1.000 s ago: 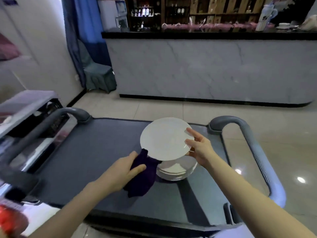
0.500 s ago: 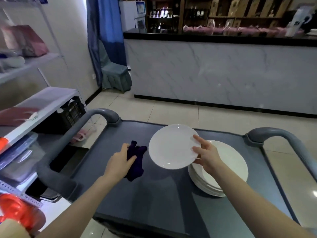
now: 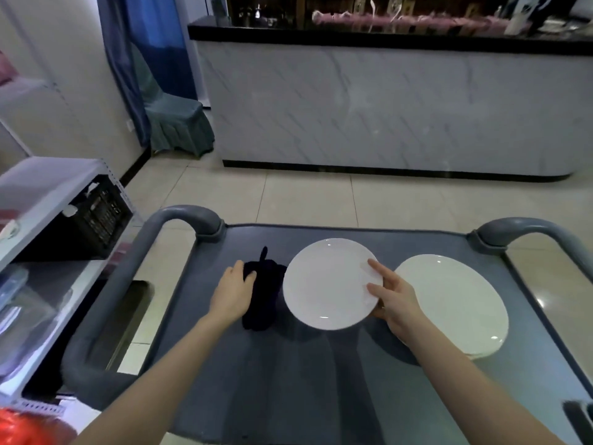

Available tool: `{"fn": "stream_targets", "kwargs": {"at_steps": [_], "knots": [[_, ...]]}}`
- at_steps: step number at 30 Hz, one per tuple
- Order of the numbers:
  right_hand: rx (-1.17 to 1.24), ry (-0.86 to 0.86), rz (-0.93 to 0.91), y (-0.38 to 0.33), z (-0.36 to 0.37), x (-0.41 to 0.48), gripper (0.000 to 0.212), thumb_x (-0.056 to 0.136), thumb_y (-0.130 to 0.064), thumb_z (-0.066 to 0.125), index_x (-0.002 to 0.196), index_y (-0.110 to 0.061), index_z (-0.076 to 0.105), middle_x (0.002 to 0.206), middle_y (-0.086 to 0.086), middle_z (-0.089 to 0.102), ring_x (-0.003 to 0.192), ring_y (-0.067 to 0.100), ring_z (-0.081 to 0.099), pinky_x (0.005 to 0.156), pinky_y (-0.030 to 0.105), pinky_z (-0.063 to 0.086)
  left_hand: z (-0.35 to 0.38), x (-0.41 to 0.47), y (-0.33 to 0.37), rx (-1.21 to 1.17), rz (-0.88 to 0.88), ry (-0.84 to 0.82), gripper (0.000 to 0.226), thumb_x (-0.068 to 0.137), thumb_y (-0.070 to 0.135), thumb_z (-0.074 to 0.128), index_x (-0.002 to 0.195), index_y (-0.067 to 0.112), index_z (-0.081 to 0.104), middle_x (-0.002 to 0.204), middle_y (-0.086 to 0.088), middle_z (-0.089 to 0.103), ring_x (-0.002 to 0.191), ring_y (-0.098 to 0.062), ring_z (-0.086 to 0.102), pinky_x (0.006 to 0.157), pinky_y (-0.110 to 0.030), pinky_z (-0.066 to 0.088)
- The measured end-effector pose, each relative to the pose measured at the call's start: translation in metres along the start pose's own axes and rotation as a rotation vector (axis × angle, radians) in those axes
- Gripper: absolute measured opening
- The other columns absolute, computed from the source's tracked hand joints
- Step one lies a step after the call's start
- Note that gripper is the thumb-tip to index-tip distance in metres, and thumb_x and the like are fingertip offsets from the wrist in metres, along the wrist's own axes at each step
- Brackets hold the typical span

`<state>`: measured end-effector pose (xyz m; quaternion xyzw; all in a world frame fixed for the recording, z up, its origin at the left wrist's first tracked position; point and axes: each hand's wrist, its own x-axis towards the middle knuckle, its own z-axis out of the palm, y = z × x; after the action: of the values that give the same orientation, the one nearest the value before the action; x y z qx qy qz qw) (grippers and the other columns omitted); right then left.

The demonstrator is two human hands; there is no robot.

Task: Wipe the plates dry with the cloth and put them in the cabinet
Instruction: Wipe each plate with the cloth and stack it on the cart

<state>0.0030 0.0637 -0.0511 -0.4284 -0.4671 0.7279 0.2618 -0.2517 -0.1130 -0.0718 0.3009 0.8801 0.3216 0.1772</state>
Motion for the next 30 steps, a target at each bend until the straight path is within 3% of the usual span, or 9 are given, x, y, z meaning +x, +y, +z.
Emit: {"fn": "stream_targets", "kwargs": {"at_steps": [6, 10, 15, 17, 20, 22, 24, 27, 30], "knots": [[-0.045, -0.006, -0.059, -0.004, 0.003, 0.004, 0.06, 0.094, 0.009, 0.051, 0.142, -0.026, 0.052, 0.13, 0.002, 0.062, 0.103, 0.029, 0.062, 0.051, 0.025, 0.053, -0.009, -0.004, 0.024, -0.173, 0.117, 0.177, 0.027, 0.103, 0.035, 0.042, 0.078, 0.027, 0.036, 0.073, -0.002, 0.055, 0.064, -0.021, 0.053, 0.052, -0.035, 0.038], [-0.064, -0.036, -0.079, -0.006, -0.003, 0.006, 0.074, 0.094, 0.008, 0.052, 0.154, -0.03, 0.032, 0.134, 0.005, 0.062, 0.11, 0.033, 0.06, 0.05, 0.027, 0.051, -0.001, -0.014, 0.063, -0.288, 0.224, 0.25, 0.022, 0.101, 0.031, 0.048, 0.081, 0.027, 0.04, 0.076, 0.006, 0.057, 0.069, -0.011, 0.054, 0.057, -0.031, 0.041], [-0.07, -0.071, -0.135, -0.006, -0.004, 0.004, 0.06, 0.082, 0.002, 0.058, 0.136, -0.025, 0.058, 0.124, 0.006, 0.069, 0.104, 0.028, 0.062, 0.05, 0.019, 0.048, 0.036, -0.037, 0.105, -0.209, 0.476, -0.003, 0.021, 0.095, 0.03, 0.057, 0.089, 0.047, 0.046, 0.078, 0.018, 0.057, 0.074, 0.0, 0.054, 0.064, -0.014, 0.036], [-0.063, -0.066, -0.126, -0.005, -0.006, 0.005, 0.059, 0.084, 0.006, 0.056, 0.136, -0.023, 0.059, 0.122, 0.005, 0.07, 0.106, 0.028, 0.065, 0.057, 0.021, 0.05, 0.052, -0.042, 0.108, -0.01, 0.563, -0.149, 0.008, 0.092, 0.039, 0.058, 0.099, 0.036, 0.054, 0.089, 0.016, 0.06, 0.087, -0.007, 0.054, 0.083, -0.026, 0.039], [-0.024, -0.045, -0.088, -0.003, -0.012, 0.009, 0.061, 0.089, 0.015, 0.05, 0.138, -0.021, 0.057, 0.124, 0.005, 0.07, 0.114, 0.033, 0.065, 0.071, 0.036, 0.055, 0.064, -0.046, 0.099, 0.125, 0.569, -0.41, 0.033, 0.096, 0.045, 0.05, 0.126, 0.032, 0.055, 0.123, 0.015, 0.063, 0.118, -0.004, 0.051, 0.115, -0.032, 0.024], [-0.017, -0.042, -0.08, -0.003, -0.015, 0.009, 0.06, 0.089, 0.015, 0.05, 0.137, -0.02, 0.057, 0.126, 0.006, 0.069, 0.117, 0.036, 0.063, 0.073, 0.038, 0.054, 0.06, -0.045, 0.092, 0.016, 0.545, -0.315, 0.037, 0.1, 0.033, 0.05, 0.136, 0.03, 0.052, 0.135, 0.012, 0.059, 0.128, -0.006, 0.049, 0.115, -0.03, 0.029], [-0.014, -0.055, -0.08, -0.003, -0.015, 0.006, 0.059, 0.089, 0.015, 0.051, 0.136, -0.021, 0.058, 0.126, 0.005, 0.069, 0.116, 0.035, 0.063, 0.069, 0.035, 0.054, 0.057, -0.041, 0.086, 0.166, 0.617, -0.101, 0.042, 0.101, 0.026, 0.05, 0.143, 0.027, 0.049, 0.148, 0.011, 0.047, 0.142, -0.011, 0.035, 0.119, -0.035, 0.023], [-0.005, -0.082, -0.079, -0.007, -0.01, 0.004, 0.058, 0.089, 0.013, 0.051, 0.132, -0.026, 0.061, 0.122, 0.0, 0.071, 0.108, 0.028, 0.068, 0.064, 0.036, 0.057, 0.062, -0.04, 0.083, 0.518, 0.634, -0.198, 0.053, 0.105, 0.04, 0.032, 0.156, 0.038, 0.018, 0.162, 0.017, 0.011, 0.152, -0.008, 0.002, 0.122, -0.04, -0.003], [-0.016, -0.103, -0.089, -0.013, -0.004, 0.004, 0.059, 0.09, 0.013, 0.051, 0.126, -0.031, 0.063, 0.116, 0.0, 0.074, 0.099, 0.025, 0.071, 0.063, 0.039, 0.06, 0.078, -0.051, 0.082, 0.6, 0.614, -0.242, 0.054, 0.105, 0.042, 0.02, 0.156, 0.04, 0.002, 0.164, 0.017, -0.004, 0.151, -0.007, -0.005, 0.119, -0.045, -0.009]]}}
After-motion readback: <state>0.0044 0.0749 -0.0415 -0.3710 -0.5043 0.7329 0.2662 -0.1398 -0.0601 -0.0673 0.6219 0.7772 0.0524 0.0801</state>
